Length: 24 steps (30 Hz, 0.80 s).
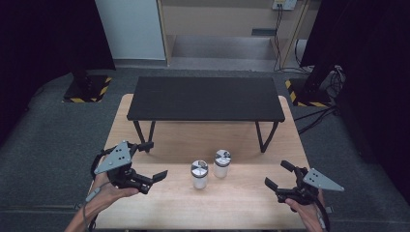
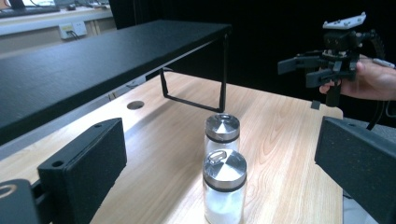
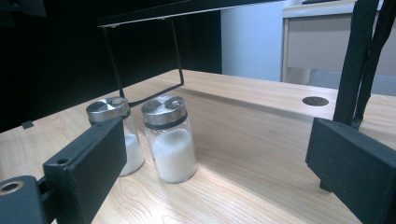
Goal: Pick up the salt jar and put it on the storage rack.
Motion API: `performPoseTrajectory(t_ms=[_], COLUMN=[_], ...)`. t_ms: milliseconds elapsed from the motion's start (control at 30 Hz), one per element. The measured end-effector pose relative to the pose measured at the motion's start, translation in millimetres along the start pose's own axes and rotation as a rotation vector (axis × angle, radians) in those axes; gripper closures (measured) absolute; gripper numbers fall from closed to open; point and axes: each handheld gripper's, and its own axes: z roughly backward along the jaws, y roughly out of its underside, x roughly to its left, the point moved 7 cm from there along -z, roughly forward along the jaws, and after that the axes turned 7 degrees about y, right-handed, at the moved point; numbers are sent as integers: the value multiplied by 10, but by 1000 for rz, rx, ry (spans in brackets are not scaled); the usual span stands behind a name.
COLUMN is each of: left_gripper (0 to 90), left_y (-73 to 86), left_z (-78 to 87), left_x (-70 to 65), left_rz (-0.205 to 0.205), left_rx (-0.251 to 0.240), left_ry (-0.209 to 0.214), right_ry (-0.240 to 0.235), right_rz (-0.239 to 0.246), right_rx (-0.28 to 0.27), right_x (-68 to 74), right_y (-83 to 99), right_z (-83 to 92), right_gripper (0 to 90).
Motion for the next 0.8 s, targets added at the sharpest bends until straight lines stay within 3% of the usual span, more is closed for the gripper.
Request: performPoseTrajectory(t_ms=[567,800], left_gripper=[17,18], left_y=[131,161], left_z=[-313,-482], left_x=[27,27], left_rz=[26,15], left_rx=[59,101], left_ry=[33,36], right_ry=[-1,-1], right_rz=[-2,-3], right_rx=[-2,-3], right_x=[-6,-10], right_y=[-1,0], right_z=[4,6], right_gripper=[54,55])
